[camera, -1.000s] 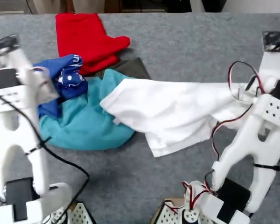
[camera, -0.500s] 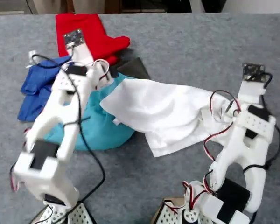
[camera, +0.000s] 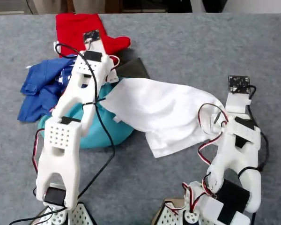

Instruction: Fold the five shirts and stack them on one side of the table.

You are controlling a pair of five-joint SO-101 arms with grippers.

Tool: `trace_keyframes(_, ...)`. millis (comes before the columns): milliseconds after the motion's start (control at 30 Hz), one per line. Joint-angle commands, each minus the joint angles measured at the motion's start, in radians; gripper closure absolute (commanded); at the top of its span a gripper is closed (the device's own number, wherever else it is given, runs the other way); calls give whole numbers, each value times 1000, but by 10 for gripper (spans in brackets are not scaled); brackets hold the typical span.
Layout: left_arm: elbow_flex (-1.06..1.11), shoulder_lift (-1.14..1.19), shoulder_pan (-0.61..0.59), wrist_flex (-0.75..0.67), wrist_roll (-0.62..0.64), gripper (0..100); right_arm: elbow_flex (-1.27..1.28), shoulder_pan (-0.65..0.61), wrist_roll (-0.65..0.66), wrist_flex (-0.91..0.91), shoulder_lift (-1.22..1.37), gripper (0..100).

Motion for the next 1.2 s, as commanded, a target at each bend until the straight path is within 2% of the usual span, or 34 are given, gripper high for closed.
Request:
trace_keyframes(0,-120,16,-143,166,-38,982,2,-30,-9,-29,-30,996)
trace_keyframes(267,-485,16,-459,477,-192,982,5,-35,-9,-37,-30,995)
trace_keyframes(467,-577,-56,-661,477,-232,982,8,-44,-9,-37,-30,995)
trace_keyframes(567,-575,-97,-694,477,-229,982,8,-45,-9,-37,-30,995)
trace_keyframes(700,-577,-151,-614,477,-226,982,10,-68,12,-35,-30,995)
trace_keyframes(800,-577,-191,-466,477,-226,963,18,-82,34,-37,-30,995)
trace_keyframes(933,-577,-203,-256,443,-180,785,19,-82,34,-38,-30,995)
trace_keyframes(1000,-548,-163,-198,331,-69,714,19,-82,34,-38,-30,995)
trace_keyframes(1100,-486,-58,-166,61,89,705,19,-82,34,-38,-30,995)
trace_keyframes(1167,-460,16,-147,-58,110,709,19,-82,34,-38,-30,995)
